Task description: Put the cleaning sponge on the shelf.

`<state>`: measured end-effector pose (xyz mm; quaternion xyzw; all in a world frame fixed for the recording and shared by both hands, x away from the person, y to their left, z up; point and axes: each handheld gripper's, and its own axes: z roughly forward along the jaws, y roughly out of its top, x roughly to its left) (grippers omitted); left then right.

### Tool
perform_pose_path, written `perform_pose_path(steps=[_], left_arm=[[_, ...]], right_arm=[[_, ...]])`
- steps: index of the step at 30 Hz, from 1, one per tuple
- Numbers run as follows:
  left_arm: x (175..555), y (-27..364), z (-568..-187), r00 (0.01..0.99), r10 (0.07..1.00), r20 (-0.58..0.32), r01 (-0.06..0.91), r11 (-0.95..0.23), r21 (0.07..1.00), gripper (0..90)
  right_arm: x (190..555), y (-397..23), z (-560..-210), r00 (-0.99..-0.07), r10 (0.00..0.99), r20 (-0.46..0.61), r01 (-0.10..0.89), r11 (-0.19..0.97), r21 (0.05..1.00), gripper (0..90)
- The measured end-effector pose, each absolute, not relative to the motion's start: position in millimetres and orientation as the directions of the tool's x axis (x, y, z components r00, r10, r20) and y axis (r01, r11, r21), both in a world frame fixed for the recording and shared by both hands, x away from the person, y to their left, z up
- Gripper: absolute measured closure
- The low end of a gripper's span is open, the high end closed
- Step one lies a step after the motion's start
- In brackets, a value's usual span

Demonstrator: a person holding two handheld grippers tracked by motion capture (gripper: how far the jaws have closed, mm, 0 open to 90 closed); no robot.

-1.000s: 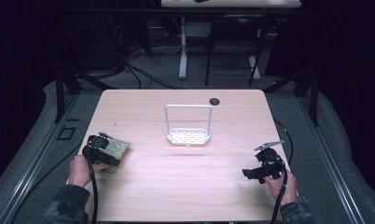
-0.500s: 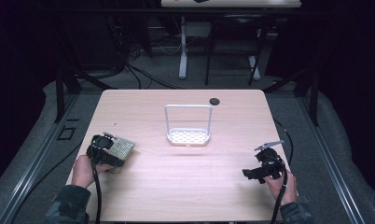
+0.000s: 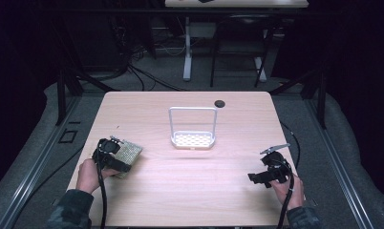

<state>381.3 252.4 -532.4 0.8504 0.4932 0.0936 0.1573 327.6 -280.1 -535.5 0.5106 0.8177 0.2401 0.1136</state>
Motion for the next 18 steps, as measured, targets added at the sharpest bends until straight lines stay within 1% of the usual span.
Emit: perform_pose_path(steps=[18], left_arm=[[375.2, 234.3, -529.0, 0.551, 0.834, -0.012, 0.775, -0.507, 0.377, 9.3]], right_arm=[[328.4, -279.5, -537.1, -0.456, 0.888, 0.060, 0.782, 0.368, 0.503, 7.3]])
